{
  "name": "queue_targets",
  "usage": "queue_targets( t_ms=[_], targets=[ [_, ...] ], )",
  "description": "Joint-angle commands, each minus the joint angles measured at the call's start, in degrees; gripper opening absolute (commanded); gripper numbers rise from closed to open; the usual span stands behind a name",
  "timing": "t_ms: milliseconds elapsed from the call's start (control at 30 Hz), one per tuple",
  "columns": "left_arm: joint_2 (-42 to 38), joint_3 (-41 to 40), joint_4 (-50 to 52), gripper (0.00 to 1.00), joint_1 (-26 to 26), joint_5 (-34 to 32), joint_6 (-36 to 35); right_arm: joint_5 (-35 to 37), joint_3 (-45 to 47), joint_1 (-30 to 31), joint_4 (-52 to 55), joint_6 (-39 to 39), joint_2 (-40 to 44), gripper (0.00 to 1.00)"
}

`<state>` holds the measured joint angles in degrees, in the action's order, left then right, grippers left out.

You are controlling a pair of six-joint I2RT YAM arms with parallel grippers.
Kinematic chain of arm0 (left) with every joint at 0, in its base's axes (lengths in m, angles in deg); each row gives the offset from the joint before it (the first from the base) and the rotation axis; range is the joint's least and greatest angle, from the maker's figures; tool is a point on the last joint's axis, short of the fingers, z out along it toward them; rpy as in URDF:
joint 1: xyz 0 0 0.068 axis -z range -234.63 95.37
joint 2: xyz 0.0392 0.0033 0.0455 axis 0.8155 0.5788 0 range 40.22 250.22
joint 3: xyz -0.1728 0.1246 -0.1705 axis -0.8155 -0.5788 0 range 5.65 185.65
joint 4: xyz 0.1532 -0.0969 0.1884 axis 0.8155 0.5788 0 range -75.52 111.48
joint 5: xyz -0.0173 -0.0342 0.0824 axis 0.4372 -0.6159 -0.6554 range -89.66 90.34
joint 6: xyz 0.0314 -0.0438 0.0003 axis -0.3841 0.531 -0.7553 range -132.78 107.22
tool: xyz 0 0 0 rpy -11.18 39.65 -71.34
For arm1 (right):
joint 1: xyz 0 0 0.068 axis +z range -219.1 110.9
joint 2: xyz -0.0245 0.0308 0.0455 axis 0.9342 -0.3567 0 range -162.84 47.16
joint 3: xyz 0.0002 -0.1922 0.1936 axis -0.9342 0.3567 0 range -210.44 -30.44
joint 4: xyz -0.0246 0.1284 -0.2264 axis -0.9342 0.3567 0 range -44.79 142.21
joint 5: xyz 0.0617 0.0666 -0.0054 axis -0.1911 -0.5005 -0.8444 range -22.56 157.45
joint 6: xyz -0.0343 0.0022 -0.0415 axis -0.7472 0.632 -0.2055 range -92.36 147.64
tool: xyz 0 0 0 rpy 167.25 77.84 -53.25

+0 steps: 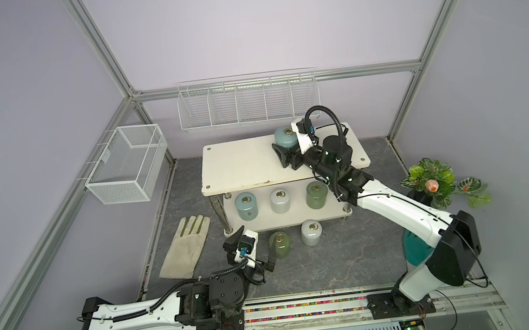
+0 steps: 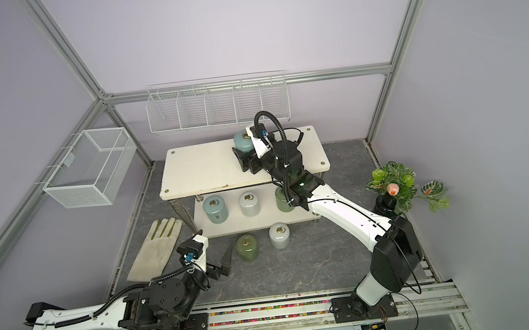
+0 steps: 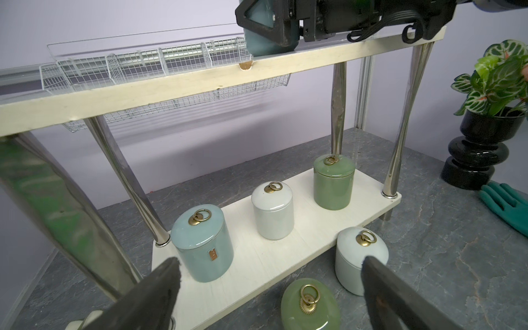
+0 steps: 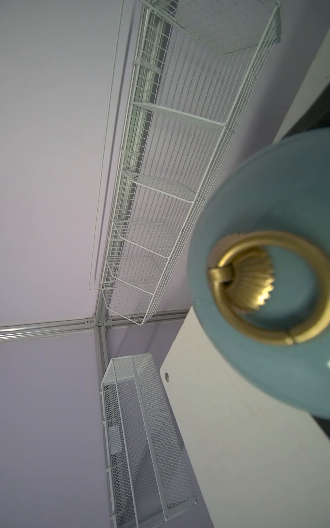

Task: Remove the tea canisters from the shelf
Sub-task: Pick up the tea canister from the shelf.

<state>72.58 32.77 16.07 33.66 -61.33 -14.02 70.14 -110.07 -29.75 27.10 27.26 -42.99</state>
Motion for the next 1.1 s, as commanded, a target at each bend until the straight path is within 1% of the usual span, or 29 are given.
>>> queue_targets(
  t_ms=[0, 33, 267, 500, 600, 733, 900, 1067],
  targets=[
    [-0.8, 0.8, 0.3, 1.00, -0.9, -0.2, 1.0, -0.4, -0.9, -0.4, -2.4, 0.7, -0.9, 0.98],
    [-1.0, 0.7, 0.4, 1.00, -1.1, -0.1, 1.2, -0.4, -1.0, -0.4, -2.2, 0.6, -0.9, 1.00],
    [-1.2, 0.4, 0.5, 1.00, -1.6, 0.5, 1.8, 0.3, -0.9, -0.3, -1.7, 0.3, -0.5, 0.77],
    [-1.1, 0.2, 0.6, 1.00, -1.9, 0.5, 2.0, -0.5, -0.3, -0.4, -1.8, 0.3, 0.2, 0.66],
    [-1.0, 0.0, 0.2, 1.00, -2.2, 0.6, 2.0, -1.1, 0.3, -0.3, -1.7, 0.3, 1.7, 0.65],
    [-0.6, -0.2, -0.2, 1.00, -3.2, 1.2, 2.3, -1.0, 0.1, 0.3, 1.1, -0.5, 4.6, 0.65],
    [1.1, -0.3, 0.0, 1.00, -5.4, 3.0, 4.1, 0.5, 1.2, 1.7, 4.0, -3.2, 9.5, 0.65],
    [2.4, -0.3, -0.8, 1.00, -7.1, 5.3, 5.3, 1.7, 4.5, 2.6, 5.7, -4.5, 14.4, 0.64]
  ],
)
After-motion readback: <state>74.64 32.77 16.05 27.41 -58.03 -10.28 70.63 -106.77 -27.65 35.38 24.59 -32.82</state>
